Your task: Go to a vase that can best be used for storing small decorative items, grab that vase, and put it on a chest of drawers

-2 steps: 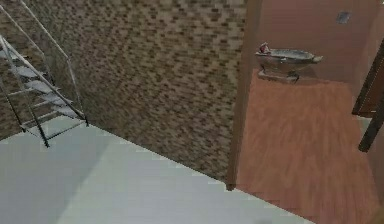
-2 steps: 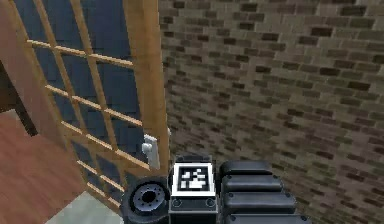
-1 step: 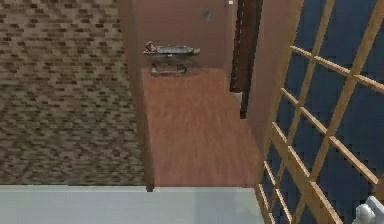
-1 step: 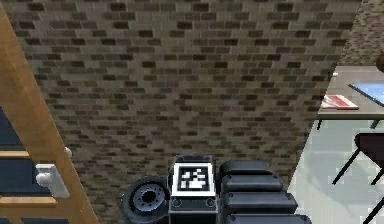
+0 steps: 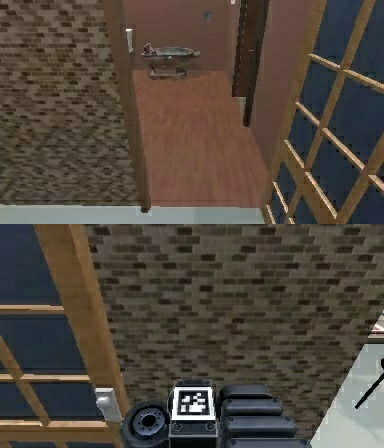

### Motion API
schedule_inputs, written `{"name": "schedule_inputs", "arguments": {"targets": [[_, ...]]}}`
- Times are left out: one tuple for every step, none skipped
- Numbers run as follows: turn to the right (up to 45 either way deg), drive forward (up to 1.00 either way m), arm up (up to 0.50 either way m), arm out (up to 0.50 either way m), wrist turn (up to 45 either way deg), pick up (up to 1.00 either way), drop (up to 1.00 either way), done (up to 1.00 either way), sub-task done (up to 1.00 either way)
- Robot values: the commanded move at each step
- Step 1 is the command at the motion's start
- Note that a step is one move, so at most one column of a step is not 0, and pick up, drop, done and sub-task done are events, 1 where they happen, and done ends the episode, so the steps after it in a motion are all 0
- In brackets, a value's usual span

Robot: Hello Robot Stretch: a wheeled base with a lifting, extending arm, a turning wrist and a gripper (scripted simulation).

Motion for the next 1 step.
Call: {"name": "schedule_inputs", "arguments": {"targets": [[6.0,0.0,0.0,0.0,0.0,0.0,0.0,0.0,0.0]]}}
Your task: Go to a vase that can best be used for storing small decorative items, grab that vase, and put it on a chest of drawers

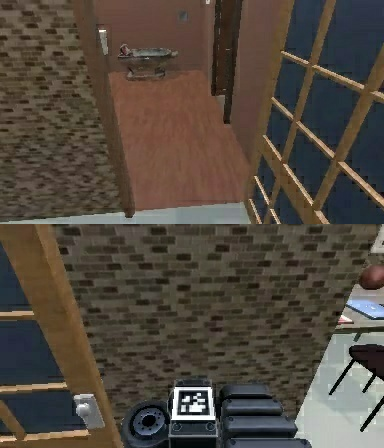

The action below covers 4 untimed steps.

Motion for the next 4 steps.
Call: {"name": "schedule_inputs", "arguments": {"targets": [[0.0,1.0,0.0,0.0,0.0,0.0,0.0,0.0,0.0],[3.0,0.0,0.0,0.0,0.0,0.0,0.0,0.0,0.0],[0.0,0.35,0.0,0.0,0.0,0.0,0.0,0.0,0.0],[0.0,1.0,0.0,0.0,0.0,0.0,0.0,0.0,0.0]]}}
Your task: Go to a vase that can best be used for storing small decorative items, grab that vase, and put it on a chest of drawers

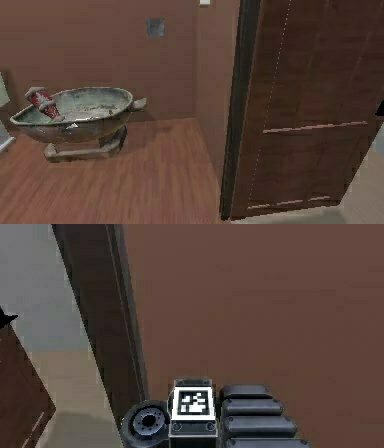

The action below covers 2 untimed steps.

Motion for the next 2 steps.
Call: {"name": "schedule_inputs", "arguments": {"targets": [[6.0,0.0,0.0,0.0,0.0,0.0,0.0,0.0,0.0],[0.0,0.15,0.0,0.0,0.0,0.0,0.0,0.0,0.0]]}}
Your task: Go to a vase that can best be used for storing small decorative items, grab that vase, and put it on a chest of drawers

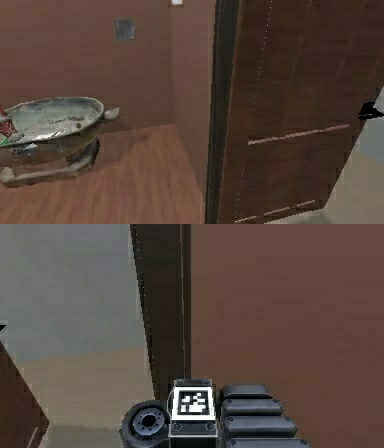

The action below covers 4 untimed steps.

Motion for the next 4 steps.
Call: {"name": "schedule_inputs", "arguments": {"targets": [[0.0,0.35,0.0,0.0,0.0,0.0,0.0,0.0,0.0],[45.0,0.0,0.0,0.0,0.0,0.0,0.0,0.0,0.0],[18.0,0.0,0.0,0.0,0.0,0.0,0.0,0.0,0.0],[0.0,1.0,0.0,0.0,0.0,0.0,0.0,0.0,0.0]]}}
